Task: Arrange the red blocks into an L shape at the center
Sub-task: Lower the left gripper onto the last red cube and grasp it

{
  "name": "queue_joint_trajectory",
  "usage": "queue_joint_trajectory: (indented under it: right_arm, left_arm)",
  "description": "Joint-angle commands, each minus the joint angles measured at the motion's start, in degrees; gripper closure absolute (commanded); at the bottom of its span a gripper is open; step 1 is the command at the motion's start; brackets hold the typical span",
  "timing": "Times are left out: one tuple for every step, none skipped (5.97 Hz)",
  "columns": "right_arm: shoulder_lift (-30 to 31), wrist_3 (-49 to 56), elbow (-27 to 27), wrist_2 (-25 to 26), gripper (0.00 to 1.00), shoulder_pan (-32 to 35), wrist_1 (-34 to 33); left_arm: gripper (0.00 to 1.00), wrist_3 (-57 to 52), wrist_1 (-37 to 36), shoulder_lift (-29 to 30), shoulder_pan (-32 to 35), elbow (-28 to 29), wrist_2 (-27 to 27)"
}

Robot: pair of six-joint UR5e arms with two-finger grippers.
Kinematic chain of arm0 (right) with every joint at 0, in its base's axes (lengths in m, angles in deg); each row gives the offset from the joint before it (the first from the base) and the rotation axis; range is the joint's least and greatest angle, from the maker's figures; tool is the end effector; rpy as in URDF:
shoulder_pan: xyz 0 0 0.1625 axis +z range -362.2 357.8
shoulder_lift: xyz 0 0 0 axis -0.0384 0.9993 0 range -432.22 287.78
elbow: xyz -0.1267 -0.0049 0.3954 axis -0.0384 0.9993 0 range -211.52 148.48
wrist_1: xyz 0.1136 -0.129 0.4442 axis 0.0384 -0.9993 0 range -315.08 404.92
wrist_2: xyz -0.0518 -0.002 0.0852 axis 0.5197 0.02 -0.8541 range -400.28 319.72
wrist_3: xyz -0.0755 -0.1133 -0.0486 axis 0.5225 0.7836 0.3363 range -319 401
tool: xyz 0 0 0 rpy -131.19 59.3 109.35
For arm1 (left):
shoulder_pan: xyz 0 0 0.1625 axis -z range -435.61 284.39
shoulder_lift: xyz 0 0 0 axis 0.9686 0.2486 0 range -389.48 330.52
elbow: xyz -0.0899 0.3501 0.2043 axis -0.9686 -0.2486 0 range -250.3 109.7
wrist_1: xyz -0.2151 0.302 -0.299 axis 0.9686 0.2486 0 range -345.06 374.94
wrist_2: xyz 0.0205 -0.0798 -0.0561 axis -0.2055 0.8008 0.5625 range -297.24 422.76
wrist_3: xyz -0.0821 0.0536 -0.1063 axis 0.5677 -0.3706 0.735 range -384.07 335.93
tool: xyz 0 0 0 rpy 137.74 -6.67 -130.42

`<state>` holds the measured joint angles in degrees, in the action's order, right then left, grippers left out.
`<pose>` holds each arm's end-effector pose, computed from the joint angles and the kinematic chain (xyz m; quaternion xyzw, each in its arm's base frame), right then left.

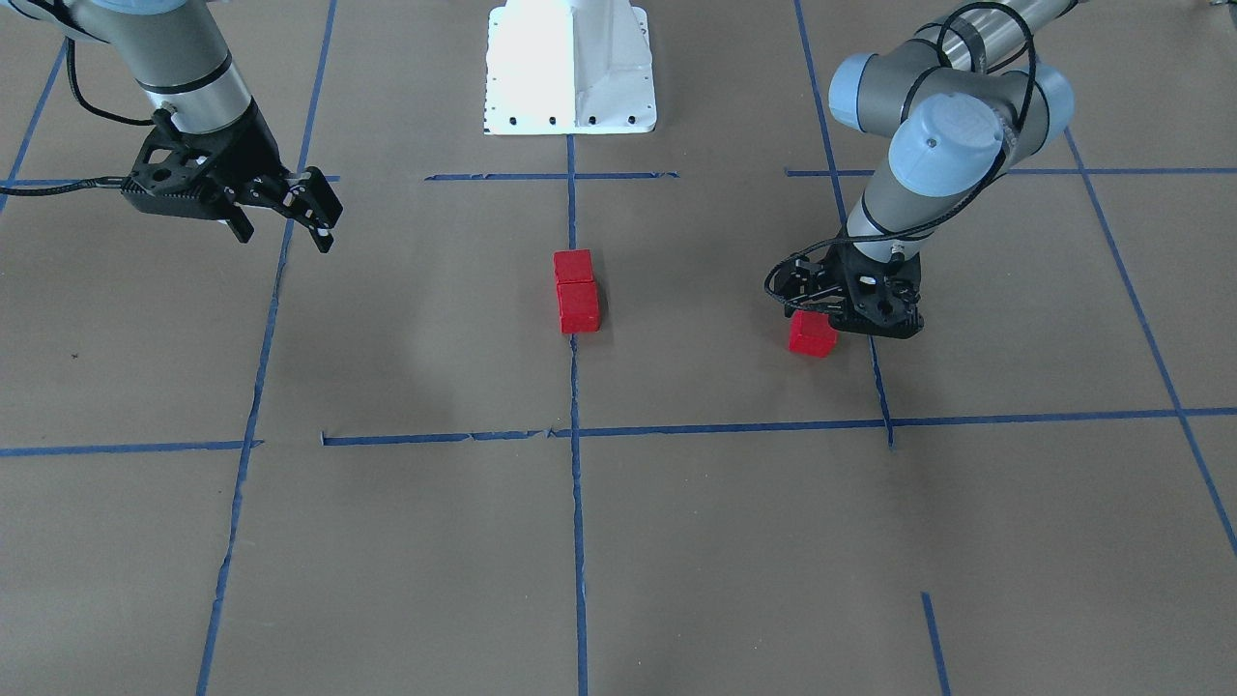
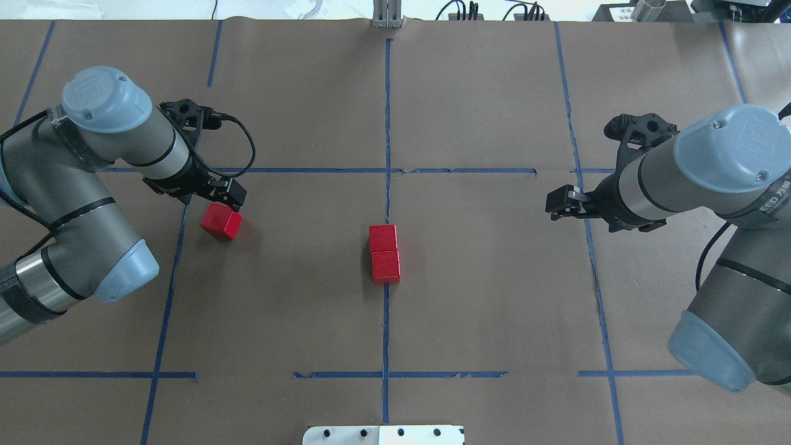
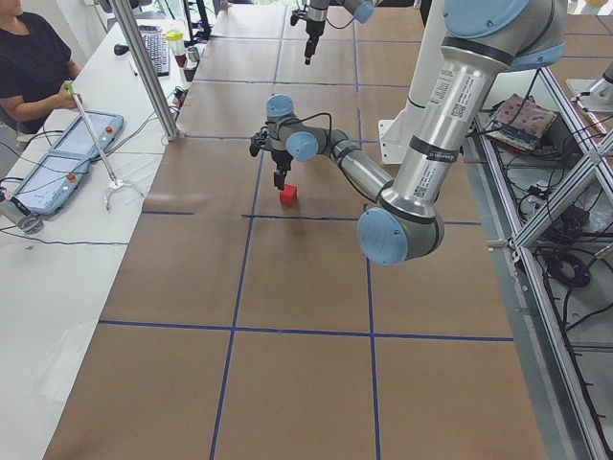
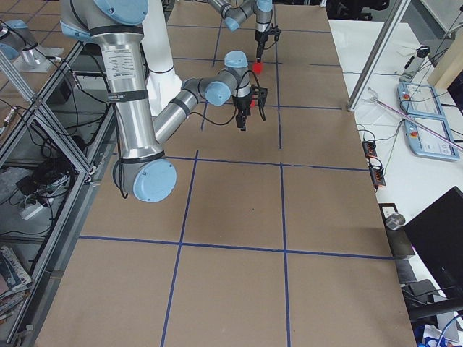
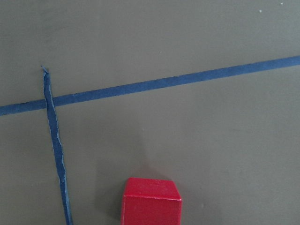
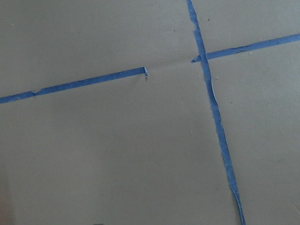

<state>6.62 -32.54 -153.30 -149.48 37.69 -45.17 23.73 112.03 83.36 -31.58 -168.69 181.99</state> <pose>-0.3909 -0.4384 0.2906 0.0331 -0.3908 0.1268 0.9111 0.4660 -0.5375 0.3454 0.0430 0.3947 0.0682 0.9153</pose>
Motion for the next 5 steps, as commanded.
queue_joint_trajectory:
  right_arm:
    - [-0.4,0.0,0.1,0.0,0.00,-0.3,0.0]
    - [-0.4,0.1,0.1,0.0,0.00,-0.3,0.0]
    - [-0.5,0.0,0.1,0.0,0.00,-0.3,0.0]
    - [-0.5,0.0,0.1,0.0,0.00,-0.3,0.0]
    - [-0.6,0.0,-0.1,0.0,0.00,-0.3,0.0]
  left_arm:
    - [0.00,0.2,0.1,0.5,-0.2,2.0,0.2]
    - [0.00,0.4,0.4,0.5,-0.5,2.6,0.2]
    - [0.00,0.5,3.2,0.6,-0.7,4.7,0.2]
    - [0.00,0.8,5.2,0.6,-0.9,6.1,0.2]
    - [0.00,0.7,5.3,0.6,-1.1,6.5,0.2]
